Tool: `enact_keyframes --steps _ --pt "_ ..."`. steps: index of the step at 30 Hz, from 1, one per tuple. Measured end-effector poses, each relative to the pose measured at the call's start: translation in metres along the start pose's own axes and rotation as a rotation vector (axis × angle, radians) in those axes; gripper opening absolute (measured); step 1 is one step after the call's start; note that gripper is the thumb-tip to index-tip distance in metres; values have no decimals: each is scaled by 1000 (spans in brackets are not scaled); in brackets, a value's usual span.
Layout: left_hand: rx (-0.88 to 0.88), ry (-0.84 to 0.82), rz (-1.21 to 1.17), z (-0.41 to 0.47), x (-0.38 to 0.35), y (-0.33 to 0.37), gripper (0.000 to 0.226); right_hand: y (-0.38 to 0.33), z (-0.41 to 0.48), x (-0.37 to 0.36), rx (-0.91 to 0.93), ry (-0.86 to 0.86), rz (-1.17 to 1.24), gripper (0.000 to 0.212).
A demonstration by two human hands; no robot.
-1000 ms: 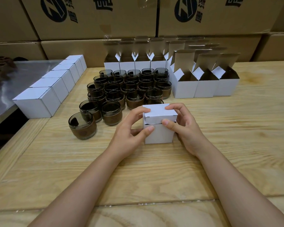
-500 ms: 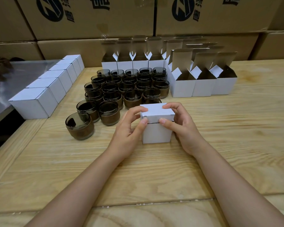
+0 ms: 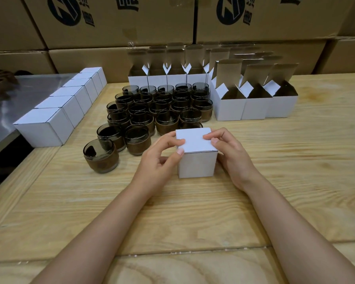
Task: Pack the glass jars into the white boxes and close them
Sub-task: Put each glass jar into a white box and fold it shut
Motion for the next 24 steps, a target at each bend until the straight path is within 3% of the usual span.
enact_keyframes --steps 4,11,16,24 --pt "-57 66 203 0 -1 2 11 0 -2 2 43 6 -45 15" --pt "-638 125 821 -18 -18 28 30 0 -1 4 65 -40 48 16" --pt "-649 209 898 -23 -24 42 33 1 0 0 13 -4 69 32" --pt "-734 294 977 -36 16 51 47 4 1 5 -60 60 103 38"
Point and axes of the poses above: each hand's wrist, its own z-axis towards the middle knuckle, its own x-axis out of the back of the hand, y = z × x, the point moved 4 cm from there along z, towards the middle knuckle, and after that the axes turned 2 degrees about -y, right-handed, at the moved point
